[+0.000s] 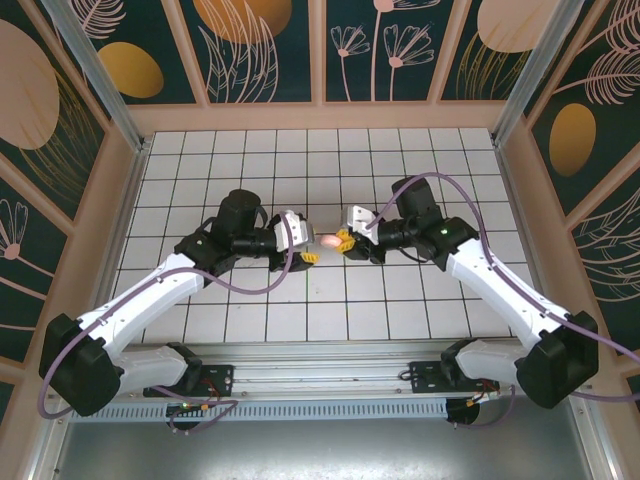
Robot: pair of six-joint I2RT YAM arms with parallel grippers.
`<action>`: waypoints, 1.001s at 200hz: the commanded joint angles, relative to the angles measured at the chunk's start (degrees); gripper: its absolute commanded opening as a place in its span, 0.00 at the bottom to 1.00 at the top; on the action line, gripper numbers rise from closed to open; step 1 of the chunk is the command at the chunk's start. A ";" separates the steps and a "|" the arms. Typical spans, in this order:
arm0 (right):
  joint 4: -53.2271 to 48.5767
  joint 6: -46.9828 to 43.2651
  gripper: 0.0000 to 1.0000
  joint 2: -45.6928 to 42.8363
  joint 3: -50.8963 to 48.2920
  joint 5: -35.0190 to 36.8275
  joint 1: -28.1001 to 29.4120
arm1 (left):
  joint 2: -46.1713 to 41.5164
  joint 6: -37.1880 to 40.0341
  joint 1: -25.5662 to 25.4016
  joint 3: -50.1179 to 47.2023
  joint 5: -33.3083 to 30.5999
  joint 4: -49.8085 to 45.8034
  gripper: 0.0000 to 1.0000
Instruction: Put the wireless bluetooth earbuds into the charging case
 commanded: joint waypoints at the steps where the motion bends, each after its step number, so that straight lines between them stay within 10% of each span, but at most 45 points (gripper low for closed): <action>1: -3.10 -5.21 0.12 1.51 2.35 -3.83 -0.25 | -1.91 6.02 -0.32 -1.27 4.57 0.74 0.58; 95: -1.66 -7.42 0.13 4.47 4.09 -9.47 1.14 | -0.17 7.17 -1.30 -0.75 4.05 0.13 0.54; 200: 0.25 -7.44 0.17 3.51 3.09 -9.55 1.44 | 0.80 6.48 -1.85 -0.51 3.45 0.92 0.22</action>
